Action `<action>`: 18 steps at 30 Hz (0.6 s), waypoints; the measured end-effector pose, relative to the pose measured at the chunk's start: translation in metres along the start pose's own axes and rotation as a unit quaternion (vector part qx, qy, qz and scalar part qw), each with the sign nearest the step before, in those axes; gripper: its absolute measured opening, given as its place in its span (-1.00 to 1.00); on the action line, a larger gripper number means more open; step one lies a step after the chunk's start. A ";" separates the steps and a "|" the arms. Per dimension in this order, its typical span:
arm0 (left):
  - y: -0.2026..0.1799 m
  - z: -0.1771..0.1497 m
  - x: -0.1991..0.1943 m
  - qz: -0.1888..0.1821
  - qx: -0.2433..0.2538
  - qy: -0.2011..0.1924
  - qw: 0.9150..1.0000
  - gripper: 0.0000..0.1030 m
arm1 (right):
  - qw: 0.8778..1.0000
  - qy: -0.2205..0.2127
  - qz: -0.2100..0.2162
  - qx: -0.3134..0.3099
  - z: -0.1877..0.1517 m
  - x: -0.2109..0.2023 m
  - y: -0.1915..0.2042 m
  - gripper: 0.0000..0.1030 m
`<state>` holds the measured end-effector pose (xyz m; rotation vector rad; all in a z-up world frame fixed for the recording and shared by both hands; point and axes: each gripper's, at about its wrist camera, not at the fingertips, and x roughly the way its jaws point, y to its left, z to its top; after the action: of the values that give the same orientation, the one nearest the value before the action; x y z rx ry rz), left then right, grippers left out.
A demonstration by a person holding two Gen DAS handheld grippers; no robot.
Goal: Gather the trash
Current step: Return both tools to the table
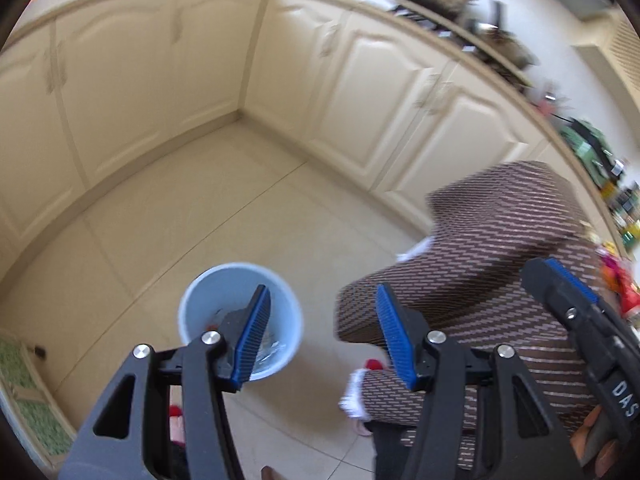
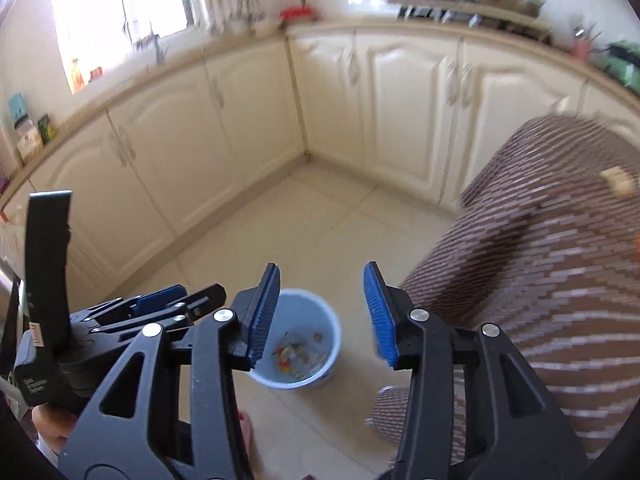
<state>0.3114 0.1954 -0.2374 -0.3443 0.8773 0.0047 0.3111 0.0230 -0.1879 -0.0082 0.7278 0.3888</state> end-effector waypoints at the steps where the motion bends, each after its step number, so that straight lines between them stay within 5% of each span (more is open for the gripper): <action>1: -0.017 0.001 -0.008 -0.008 0.015 -0.005 1.000 0.06 | 1.000 -0.019 -0.011 0.001 0.001 -0.024 -0.011 -0.12; 9: -0.169 -0.013 -0.054 -0.080 0.146 -0.029 0.986 0.15 | 0.990 -0.103 -0.088 0.043 -0.013 -0.149 -0.101 -0.04; 18: -0.293 -0.034 -0.061 -0.127 0.225 -0.014 0.966 0.24 | 0.965 -0.144 -0.185 0.120 -0.043 -0.238 -0.220 0.00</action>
<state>0.2894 -0.0829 -0.1256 -0.0285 0.7756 -0.4216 0.1986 -0.2695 -0.0940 0.1377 0.4680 -0.0585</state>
